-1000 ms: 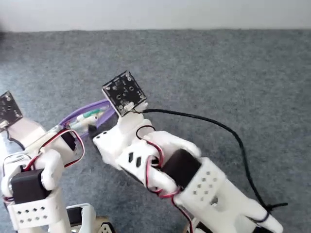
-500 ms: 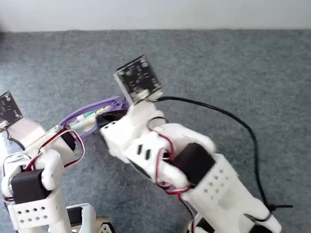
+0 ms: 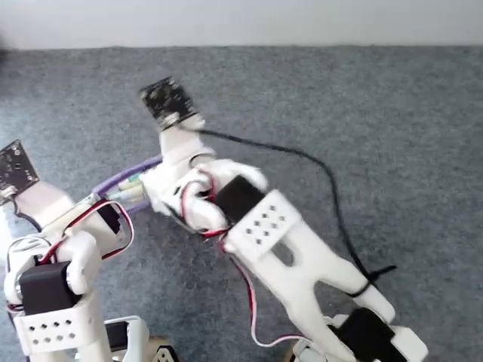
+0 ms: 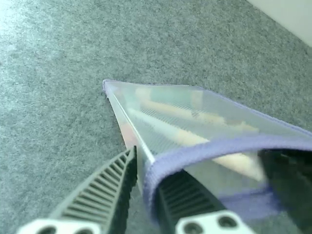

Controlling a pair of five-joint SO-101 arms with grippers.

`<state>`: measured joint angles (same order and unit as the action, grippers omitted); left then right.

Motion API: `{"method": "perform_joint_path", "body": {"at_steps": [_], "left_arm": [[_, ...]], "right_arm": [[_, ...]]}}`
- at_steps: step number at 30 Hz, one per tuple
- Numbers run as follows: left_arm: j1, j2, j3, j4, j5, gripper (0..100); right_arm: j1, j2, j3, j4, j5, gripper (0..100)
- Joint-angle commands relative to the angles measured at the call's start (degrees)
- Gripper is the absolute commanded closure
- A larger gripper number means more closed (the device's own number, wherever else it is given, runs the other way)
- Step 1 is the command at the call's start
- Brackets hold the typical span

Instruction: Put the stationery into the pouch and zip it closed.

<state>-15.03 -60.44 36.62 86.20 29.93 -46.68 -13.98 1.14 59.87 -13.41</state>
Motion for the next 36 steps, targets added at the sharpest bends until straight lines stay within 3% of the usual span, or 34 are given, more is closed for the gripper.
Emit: {"method": "perform_joint_path", "body": {"at_steps": [1,6,10,13,24,36], "left_arm": [[-0.44,-0.18,-0.48,-1.14,0.53,99],[-0.44,-0.18,-0.48,-1.14,0.53,99],[-0.44,-0.18,-0.48,-1.14,0.53,99],[-0.44,-0.18,-0.48,-1.14,0.53,99],[-0.44,-0.18,1.54,-1.23,0.44,99],[-0.44,-0.18,1.45,-2.02,0.44,99]], "right_arm": [[0.75,-5.93,-6.86,4.88,0.70,98.7],[2.33,-9.36,-7.03,19.12,0.44,95.4],[5.76,-9.71,-6.95,28.44,0.35,78.0],[7.52,-8.75,-6.95,28.79,0.35,69.1],[4.18,0.66,2.99,14.73,0.70,77.5],[3.65,1.36,17.14,-5.93,5.54,77.5]]}}
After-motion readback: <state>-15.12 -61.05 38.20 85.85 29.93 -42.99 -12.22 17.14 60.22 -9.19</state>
